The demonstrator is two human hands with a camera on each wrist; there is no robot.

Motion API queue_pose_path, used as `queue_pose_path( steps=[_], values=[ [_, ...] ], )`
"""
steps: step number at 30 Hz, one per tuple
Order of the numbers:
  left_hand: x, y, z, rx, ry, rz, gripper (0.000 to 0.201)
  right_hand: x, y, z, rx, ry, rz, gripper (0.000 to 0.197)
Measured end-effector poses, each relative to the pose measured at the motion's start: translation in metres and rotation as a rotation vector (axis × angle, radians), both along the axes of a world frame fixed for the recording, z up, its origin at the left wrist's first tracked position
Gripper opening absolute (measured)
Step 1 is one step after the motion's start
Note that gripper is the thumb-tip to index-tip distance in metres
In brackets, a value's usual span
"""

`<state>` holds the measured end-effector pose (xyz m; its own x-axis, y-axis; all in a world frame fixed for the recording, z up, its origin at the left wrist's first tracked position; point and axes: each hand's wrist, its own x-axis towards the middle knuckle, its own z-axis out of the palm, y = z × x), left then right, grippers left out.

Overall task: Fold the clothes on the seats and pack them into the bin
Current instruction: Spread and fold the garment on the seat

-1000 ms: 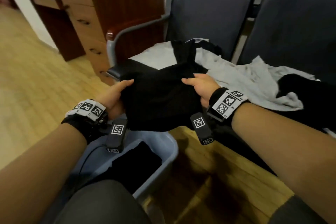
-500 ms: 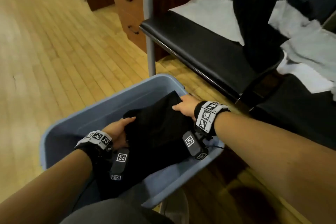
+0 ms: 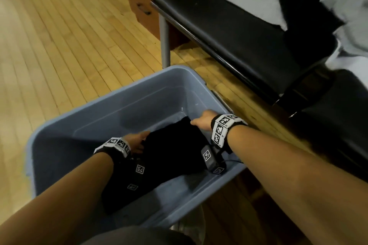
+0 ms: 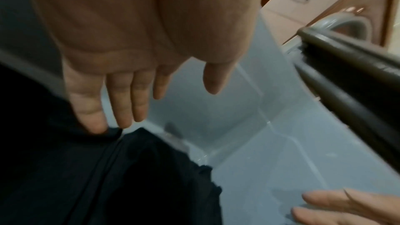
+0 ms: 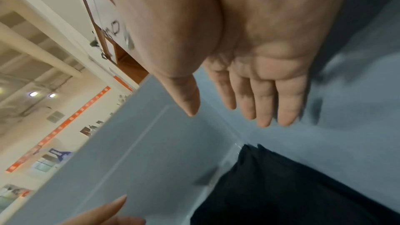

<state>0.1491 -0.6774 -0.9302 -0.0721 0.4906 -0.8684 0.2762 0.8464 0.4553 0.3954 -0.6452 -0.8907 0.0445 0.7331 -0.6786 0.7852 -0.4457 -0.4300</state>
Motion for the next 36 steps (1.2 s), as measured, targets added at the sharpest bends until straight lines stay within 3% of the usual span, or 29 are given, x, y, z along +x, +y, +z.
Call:
queue_pose_path(
  steps=[3, 6, 9, 14, 19, 23, 27, 31, 34, 36],
  values=[
    [-0.008, 0.012, 0.031, 0.116, -0.011, 0.075, 0.035, 0.009, -0.001, 0.033, 0.051, 0.06, -0.02, 0.034],
    [0.008, 0.02, 0.089, 0.236, 0.01, -0.005, 0.03, 0.019, -0.006, 0.076, 0.114, 0.201, -0.109, 0.038],
    [0.041, 0.022, 0.156, 0.37, -0.027, -0.088, 0.025, 0.033, -0.021, 0.138, 0.172, 0.347, -0.21, 0.014],
    [0.121, 0.02, 0.262, 0.576, -0.056, -0.297, 0.018, 0.082, -0.053, 0.24, 0.362, 0.448, -0.341, 0.013],
    [0.237, 0.001, 0.321, 0.769, -0.127, -0.462, 0.018, 0.17, -0.1, 0.301, 0.588, 0.316, -0.513, 0.009],
    [0.33, -0.025, 0.335, 0.8, -0.186, -0.64, 0.014, 0.258, -0.149, 0.317, 0.693, 0.105, -0.621, 0.029],
    [0.406, -0.045, 0.324, 0.792, -0.216, -0.747, 0.01, 0.336, -0.2, 0.306, 0.727, -0.176, -0.67, 0.014],
    [0.465, -0.052, 0.294, 0.808, -0.171, -0.827, 0.005, 0.387, -0.229, 0.278, 0.684, -0.351, -0.598, 0.021],
    [0.495, -0.05, 0.27, 0.925, -0.011, -0.955, 0.025, 0.407, -0.228, 0.254, 0.636, -0.328, -0.552, 0.027],
    [0.507, -0.046, 0.257, 0.958, 0.049, -1.005, 0.04, 0.413, -0.221, 0.24, 0.612, -0.325, -0.474, 0.042]
  ],
)
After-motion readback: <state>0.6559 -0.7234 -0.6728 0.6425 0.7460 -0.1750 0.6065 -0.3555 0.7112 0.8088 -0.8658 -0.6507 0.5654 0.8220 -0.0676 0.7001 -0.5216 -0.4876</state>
